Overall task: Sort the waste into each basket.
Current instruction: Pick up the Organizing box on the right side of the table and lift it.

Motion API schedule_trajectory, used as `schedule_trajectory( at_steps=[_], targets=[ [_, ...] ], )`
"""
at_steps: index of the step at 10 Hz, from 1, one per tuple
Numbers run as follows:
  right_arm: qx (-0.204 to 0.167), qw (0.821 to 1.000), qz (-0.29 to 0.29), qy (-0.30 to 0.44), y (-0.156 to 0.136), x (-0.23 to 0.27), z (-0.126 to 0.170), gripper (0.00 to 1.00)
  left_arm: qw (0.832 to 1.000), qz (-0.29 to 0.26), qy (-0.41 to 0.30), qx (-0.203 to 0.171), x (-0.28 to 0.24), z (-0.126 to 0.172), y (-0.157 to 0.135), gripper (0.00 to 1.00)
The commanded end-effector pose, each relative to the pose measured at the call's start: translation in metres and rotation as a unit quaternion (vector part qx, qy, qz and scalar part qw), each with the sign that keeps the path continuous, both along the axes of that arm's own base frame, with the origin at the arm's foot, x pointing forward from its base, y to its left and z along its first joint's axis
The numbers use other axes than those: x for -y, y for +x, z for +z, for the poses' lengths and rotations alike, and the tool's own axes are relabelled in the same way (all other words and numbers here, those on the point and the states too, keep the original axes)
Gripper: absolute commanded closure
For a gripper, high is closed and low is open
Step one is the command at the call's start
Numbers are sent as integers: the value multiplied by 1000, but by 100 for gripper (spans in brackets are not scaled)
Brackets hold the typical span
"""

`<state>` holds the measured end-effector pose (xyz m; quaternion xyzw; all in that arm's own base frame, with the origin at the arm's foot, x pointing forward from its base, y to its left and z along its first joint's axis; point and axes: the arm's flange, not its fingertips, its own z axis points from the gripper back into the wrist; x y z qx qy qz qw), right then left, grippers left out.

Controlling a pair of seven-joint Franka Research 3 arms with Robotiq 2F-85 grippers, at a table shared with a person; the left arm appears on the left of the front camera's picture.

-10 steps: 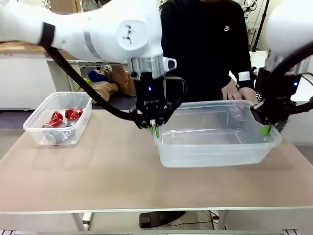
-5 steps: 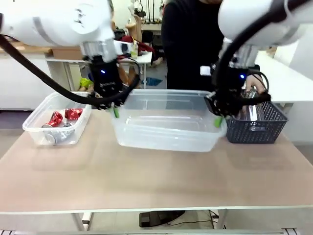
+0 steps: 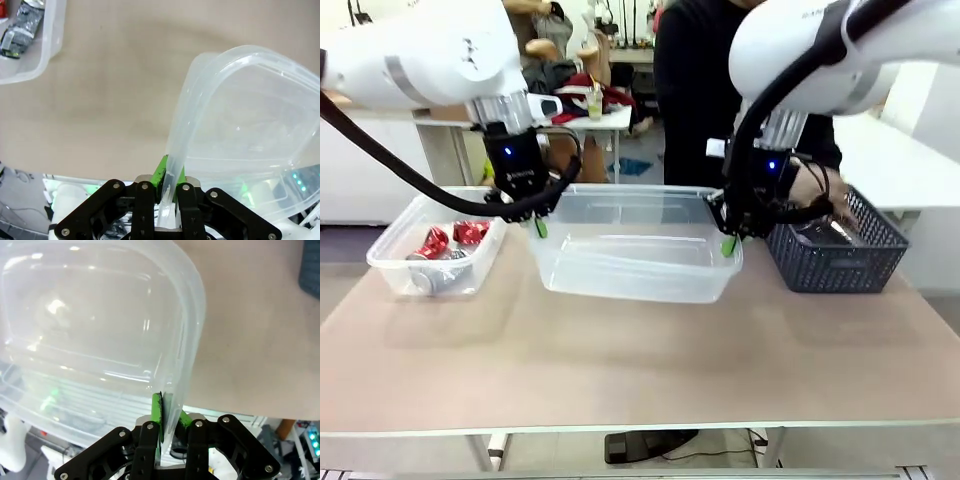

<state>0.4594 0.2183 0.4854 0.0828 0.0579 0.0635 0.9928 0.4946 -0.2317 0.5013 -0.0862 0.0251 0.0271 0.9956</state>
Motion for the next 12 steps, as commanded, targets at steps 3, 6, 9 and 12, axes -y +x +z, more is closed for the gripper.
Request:
schedule_trajectory(
  at_steps=[3, 6, 9, 12],
  targets=[
    [-88, 989, -116, -40, 25, -5, 2, 100, 999, -46, -13, 11, -6, -19, 6, 100],
    [-65, 989, -112, -65, 27, 8, -2, 100, 998, -60, -28, -10, 2, -29, 9, 100],
    [-82, 990, -113, -37, 21, 0, -6, 100, 998, -62, -1, -3, 5, -29, 5, 100],
    [-82, 990, -113, -37, 21, 0, -6, 100, 998, -62, -1, -3, 5, -29, 5, 100]
  ],
)
